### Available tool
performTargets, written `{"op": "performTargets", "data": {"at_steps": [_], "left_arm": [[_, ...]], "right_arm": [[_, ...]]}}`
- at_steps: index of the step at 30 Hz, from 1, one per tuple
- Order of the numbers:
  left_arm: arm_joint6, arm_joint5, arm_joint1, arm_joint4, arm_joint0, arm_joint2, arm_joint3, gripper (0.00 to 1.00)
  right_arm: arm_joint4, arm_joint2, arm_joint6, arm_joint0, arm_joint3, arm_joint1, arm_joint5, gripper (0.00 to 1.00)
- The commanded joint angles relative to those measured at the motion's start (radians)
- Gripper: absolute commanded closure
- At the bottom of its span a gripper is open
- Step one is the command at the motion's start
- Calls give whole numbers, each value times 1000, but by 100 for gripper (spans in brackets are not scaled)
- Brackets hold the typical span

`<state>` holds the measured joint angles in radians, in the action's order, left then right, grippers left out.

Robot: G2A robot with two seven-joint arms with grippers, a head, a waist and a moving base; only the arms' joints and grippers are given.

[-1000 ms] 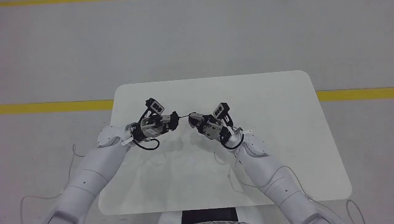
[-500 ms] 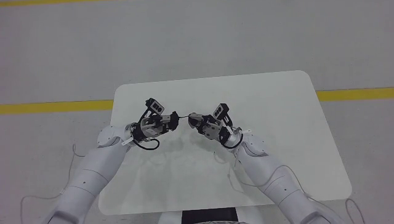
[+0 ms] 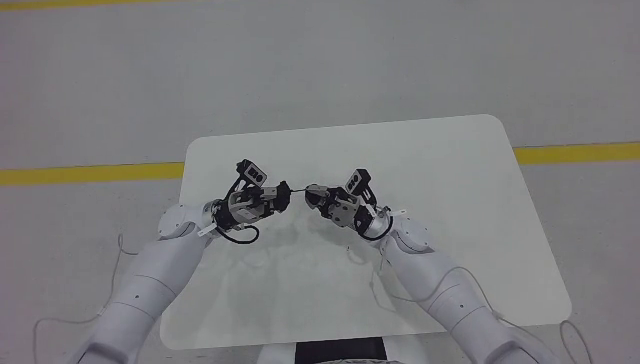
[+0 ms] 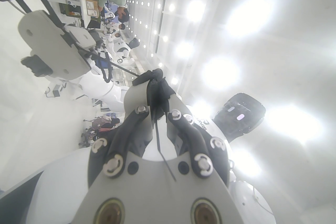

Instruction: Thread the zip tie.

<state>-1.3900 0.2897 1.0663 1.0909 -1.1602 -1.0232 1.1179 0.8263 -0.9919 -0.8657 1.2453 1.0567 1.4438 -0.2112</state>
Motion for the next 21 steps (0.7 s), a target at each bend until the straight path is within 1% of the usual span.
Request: {"op": "performTargets", "data": {"at_steps": [1, 21], "left_arm": [[0, 0, 0, 0, 0, 0, 0, 100], [0, 0, 0, 0, 0, 0, 0, 100]], "right_arm": [[0, -1, 0, -1, -4, 0, 0, 100], [23, -11, -17, -15, -63, 7, -11, 100]]}}
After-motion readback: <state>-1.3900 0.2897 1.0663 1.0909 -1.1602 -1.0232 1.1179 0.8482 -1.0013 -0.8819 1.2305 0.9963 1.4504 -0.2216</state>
